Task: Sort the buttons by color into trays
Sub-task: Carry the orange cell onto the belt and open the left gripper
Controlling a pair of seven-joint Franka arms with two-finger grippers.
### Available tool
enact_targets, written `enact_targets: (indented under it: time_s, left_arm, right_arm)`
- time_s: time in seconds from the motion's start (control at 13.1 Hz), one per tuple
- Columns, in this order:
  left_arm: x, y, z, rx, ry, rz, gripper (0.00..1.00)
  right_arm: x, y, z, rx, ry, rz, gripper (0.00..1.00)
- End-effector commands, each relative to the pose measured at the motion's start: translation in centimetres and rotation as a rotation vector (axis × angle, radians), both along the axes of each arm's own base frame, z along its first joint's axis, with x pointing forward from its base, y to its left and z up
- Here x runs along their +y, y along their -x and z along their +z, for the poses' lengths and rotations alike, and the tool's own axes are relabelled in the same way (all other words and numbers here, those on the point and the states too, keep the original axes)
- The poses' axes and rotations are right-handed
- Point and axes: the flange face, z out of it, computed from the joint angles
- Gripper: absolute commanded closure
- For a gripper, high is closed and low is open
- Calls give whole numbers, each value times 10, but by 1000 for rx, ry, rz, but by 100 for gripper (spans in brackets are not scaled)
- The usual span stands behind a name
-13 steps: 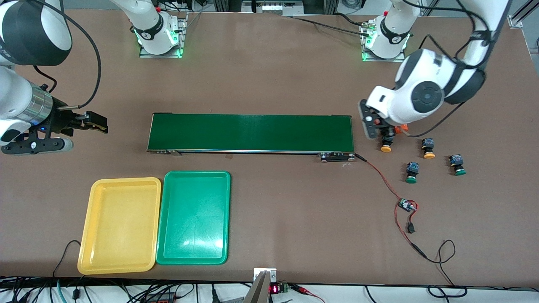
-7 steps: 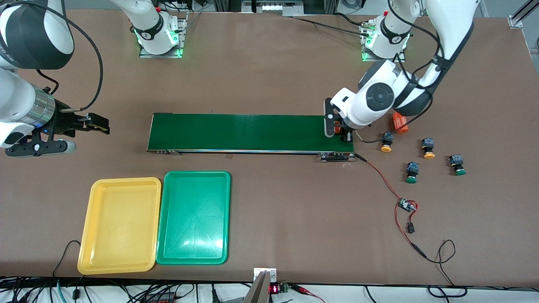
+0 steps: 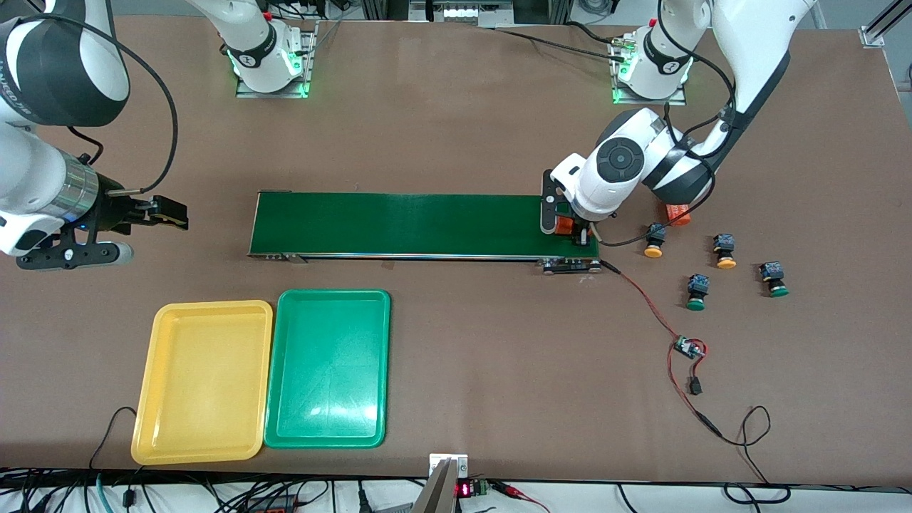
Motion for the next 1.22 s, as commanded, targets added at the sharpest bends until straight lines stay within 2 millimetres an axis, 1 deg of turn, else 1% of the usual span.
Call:
enact_targets:
  time_s: [0.0, 0.15, 0.23, 0.31, 0.38, 0.46, 0.53, 0.61, 0.69, 0.76, 0.84, 0.92, 1.07, 1.14]
  left_arm:
    - [-2, -7, 3, -23, -5, 9, 0]
    - [-1, -8, 7, -26, -9, 13, 0]
    - [2, -9, 12, -31, -18, 17, 0]
    - [2, -8, 22, -39, -41, 42, 0]
    - [5, -9, 36, -49, -81, 94, 0]
    - [8, -14, 49, -40, -114, 139, 0]
    - [8, -23, 67, -30, -134, 164, 0]
    - [12, -35, 86, -21, -161, 224, 0]
    - [15, -43, 99, -22, -183, 314, 0]
    - [20, -48, 105, -26, -201, 413, 0]
    - [29, -56, 111, -43, -207, 525, 0]
    - [47, -65, 113, -51, -210, 635, 0]
    - [77, -77, 112, -56, -226, 842, 0]
    - [86, -81, 114, -65, -231, 945, 0]
  right_arm:
    - [-2, 2, 2, 5, -15, 2, 0]
    - [-2, 2, 1, 8, -15, 4, 0]
    - [-2, 2, 1, 8, -15, 4, 0]
    - [-2, 2, 1, 8, -16, 3, 0]
    - [-2, 2, 1, 8, -16, 3, 0]
    - [-2, 2, 1, 8, -16, 3, 0]
    - [-2, 2, 1, 8, -16, 3, 0]
    - [-3, 2, 1, 8, -15, -1, 0]
    - [-6, 2, 1, 11, -15, -6, 0]
    - [-6, 2, 2, 8, -15, -6, 0]
    - [-7, 2, 2, 8, -13, -8, 0]
    - [-9, 2, 3, 6, -11, -11, 0]
    - [-25, 1, 2, 6, -3, -31, 0]
    - [-28, 0, 4, 3, -8, -35, 0]
